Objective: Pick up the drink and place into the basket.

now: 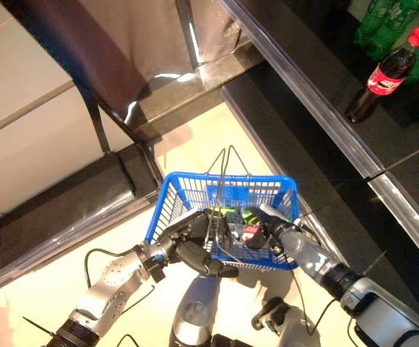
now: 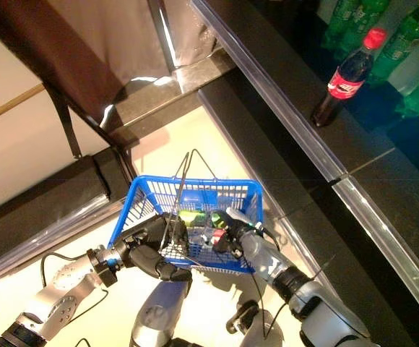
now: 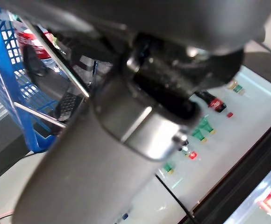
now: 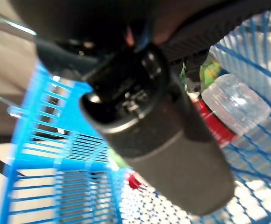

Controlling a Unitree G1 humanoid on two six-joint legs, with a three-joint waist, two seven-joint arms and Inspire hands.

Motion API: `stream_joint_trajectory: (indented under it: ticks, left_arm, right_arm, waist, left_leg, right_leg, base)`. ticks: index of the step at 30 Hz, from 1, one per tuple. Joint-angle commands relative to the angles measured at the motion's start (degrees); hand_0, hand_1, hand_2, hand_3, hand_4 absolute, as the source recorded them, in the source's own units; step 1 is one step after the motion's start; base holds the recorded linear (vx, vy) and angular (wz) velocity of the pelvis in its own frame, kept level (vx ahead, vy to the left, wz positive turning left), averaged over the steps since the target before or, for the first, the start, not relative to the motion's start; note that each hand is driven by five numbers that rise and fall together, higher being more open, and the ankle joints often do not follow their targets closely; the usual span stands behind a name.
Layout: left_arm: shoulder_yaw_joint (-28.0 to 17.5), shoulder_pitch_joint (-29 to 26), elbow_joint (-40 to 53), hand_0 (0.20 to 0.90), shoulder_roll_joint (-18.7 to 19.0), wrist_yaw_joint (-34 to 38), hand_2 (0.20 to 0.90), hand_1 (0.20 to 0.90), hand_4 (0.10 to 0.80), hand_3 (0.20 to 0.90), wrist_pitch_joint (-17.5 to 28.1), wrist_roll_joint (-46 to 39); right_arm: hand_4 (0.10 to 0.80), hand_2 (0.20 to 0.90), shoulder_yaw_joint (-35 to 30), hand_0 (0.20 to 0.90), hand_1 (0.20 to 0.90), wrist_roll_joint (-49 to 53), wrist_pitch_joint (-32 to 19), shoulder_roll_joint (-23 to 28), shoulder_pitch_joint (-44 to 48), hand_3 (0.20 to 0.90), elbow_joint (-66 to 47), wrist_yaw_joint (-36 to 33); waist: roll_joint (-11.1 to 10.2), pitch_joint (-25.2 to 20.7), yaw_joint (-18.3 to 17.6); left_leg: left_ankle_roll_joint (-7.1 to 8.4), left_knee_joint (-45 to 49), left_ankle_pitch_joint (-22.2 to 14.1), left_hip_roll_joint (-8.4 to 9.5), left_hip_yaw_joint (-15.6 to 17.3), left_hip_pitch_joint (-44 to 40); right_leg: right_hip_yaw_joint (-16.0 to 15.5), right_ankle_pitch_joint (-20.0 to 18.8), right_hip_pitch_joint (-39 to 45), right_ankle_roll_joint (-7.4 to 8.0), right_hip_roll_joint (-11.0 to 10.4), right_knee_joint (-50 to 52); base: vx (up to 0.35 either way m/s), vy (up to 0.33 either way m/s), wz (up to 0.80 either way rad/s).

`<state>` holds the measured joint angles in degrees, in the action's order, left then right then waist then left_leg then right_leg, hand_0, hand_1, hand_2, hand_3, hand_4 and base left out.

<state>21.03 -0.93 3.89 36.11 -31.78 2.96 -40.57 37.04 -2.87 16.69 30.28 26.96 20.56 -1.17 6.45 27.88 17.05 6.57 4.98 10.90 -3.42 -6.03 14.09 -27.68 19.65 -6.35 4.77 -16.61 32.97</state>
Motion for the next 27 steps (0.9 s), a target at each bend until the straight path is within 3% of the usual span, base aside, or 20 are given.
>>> stream_joint_trajectory:
  ticks: [1,8,11,15,16,20,22,27]
  left_arm:
    - [-6.5,-2.5,16.3,0.300,-2.4,-5.5,0.300,0.300,0.100,0.200,14.1,-6.9]
    - [-6.7,0.4,12.8,0.300,-3.3,-0.4,0.300,0.300,0.100,0.200,15.1,-4.4]
    - [-6.0,1.1,8.4,0.300,-3.8,1.4,0.300,0.300,0.100,0.200,14.3,-6.2]
    - [-5.6,1.9,6.6,0.300,-4.9,1.6,0.300,0.300,0.100,0.200,13.8,-7.2]
    - [-4.2,1.8,4.9,0.300,-5.6,3.1,0.300,0.300,0.100,0.200,14.3,-6.2]
    - [-2.8,1.3,1.9,0.300,-6.3,6.2,0.300,0.300,0.100,0.200,15.2,-3.9]
    - [-2.0,1.4,-2.2,0.300,-7.3,11.1,0.300,0.300,0.100,0.200,16.4,0.0]
    - [-1.7,3.0,-8.8,0.300,-8.8,17.5,0.300,0.300,0.100,0.200,18.9,5.7]
  right_arm:
    - [0.800,0.900,-5.3,0.900,0.900,1.2,-3.8,4.0,3.4,0.900,-3.6,-6.3]
    - [0.800,0.900,-15.4,0.900,0.900,8.5,-11.3,8.5,-6.3,0.900,-17.8,-5.8]
    - [0.800,0.900,-17.9,0.900,0.900,11.6,-16.3,8.6,-9.4,0.900,-21.6,-3.7]
    - [0.800,0.900,-18.9,0.900,0.900,15.1,-19.0,8.8,-11.1,0.900,-24.1,-1.8]
    - [0.800,0.900,-19.4,0.900,0.900,20.0,-22.5,7.5,-11.7,0.900,-24.8,-0.5]
    - [0.800,0.900,-20.3,0.900,0.900,26.7,-25.5,5.3,-12.1,0.900,-25.3,1.5]
    - [0.800,0.900,-21.1,0.900,0.900,31.0,-27.3,2.5,-13.6,0.900,-25.3,3.1]
    - [0.800,0.900,-22.5,0.900,0.900,33.4,-27.9,-0.3,-19.2,0.900,-25.0,5.7]
  waist:
    - [-2.5,-2.0,-1.7]
    - [-3.1,-2.6,-5.3]
    - [-3.8,-3.7,-6.6]
    - [-4.2,-4.3,-7.4]
    - [-4.7,-4.8,-8.0]
    - [-5.2,-6.0,-8.7]
    - [-5.8,-7.8,-9.6]
    - [-6.7,-10.4,-11.4]
  left_leg:
    - [-3.77,6.1,-8.3,1.63,3.3,-3.5]
    - [-3.98,5.4,-8.4,0.37,5.4,-4.9]
    - [-3.97,4.9,-8.4,-0.02,6.3,-6.0]
    - [-4.06,4.3,-8.5,-0.42,7.1,-7.1]
    - [-3.98,3.8,-8.5,-0.80,7.7,-8.0]
    - [-3.91,3.0,-8.6,-1.12,8.5,-9.3]
    - [-3.86,1.8,-8.5,-1.48,9.3,-10.3]
    - [-3.85,-0.3,-8.4,-2.30,11.1,-12.3]
  right_leg:
    - [1.0,-14.1,2.8,-1.65,2.4,-12.9]
    - [3.4,-14.4,2.5,-1.09,3.1,-13.1]
    - [4.7,-14.7,2.8,-0.56,3.5,-13.8]
    - [5.4,-15.0,3.4,-0.25,3.9,-14.8]
    - [6.1,-15.3,4.0,-0.04,4.3,-15.7]
    - [6.9,-15.7,4.8,0.43,4.6,-16.9]
    - [7.9,-16.6,5.4,1.10,4.9,-18.6]
    - [9.8,-17.5,5.9,2.27,4.9,-20.7]
  base:
    - [-0.023,0.049,-0.11]
    - [-0.014,0.030,-0.12]
    - [0.012,0.002,-0.16]
    - [0.003,-0.001,-0.10]
    - [0.000,-0.014,-0.11]
    - [0.017,-0.011,-0.20]
    - [0.037,0.004,-0.14]
    - [0.024,0.006,-0.26]
